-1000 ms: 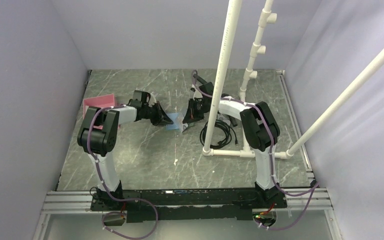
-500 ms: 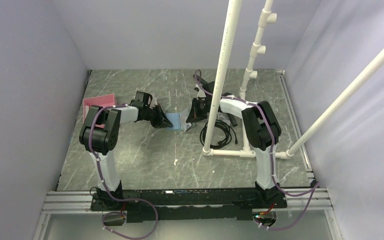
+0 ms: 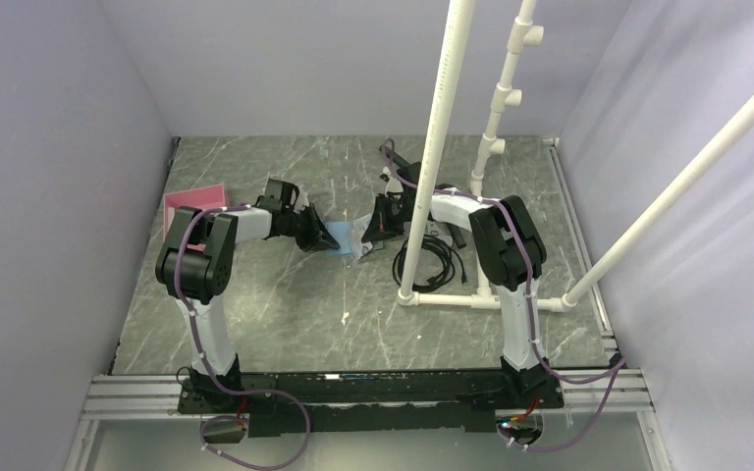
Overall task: Put the credit cards into the card holder
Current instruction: Insert the credit card into the card holder.
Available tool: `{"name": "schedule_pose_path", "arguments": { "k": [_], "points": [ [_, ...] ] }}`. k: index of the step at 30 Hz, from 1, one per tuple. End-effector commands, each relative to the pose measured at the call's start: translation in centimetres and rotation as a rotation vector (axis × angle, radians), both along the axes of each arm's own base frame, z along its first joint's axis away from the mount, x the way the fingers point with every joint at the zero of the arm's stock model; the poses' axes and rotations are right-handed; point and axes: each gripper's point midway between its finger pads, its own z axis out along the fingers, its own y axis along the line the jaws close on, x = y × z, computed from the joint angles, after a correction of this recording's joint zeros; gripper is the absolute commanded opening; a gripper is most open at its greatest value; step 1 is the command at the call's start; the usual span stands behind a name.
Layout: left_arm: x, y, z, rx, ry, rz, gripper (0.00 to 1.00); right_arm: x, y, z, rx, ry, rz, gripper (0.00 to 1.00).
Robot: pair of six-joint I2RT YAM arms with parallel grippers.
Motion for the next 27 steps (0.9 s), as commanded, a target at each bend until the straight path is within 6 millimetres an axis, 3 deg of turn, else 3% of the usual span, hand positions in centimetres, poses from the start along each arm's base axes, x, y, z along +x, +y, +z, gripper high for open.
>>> {"name": "schedule_pose_path", "arguments": {
  "k": [1,12,22,25,27],
  "points": [
    [-0.5,1.7,-2.6,0.121,0.028,0.023,0.0,1.5,1.2,1.0,0.076,-0.036,0.014,0.0],
    [-0.6,1.6,-2.8,0.119,0.035,0.021,0.0,3.8,1.7,0.6,0.165,-0.104,-0.041,0.0],
    [-0.7,1.4,-2.5,0.101,0.032,0.022,0.0,3.8,2.1,-0.1,0.199,-0.102,-0.064,0.0],
    [-0.3,1.1,-1.5,0.082,0.011,0.021,0.0,3.2,2.1,-0.3,0.194,-0.093,-0.068,0.0],
    [0.2,1.0,0.0,0.068,-0.018,0.027,0.07,3.0,1.9,-0.2,0.18,-0.103,-0.075,0.0]
  ]
}}
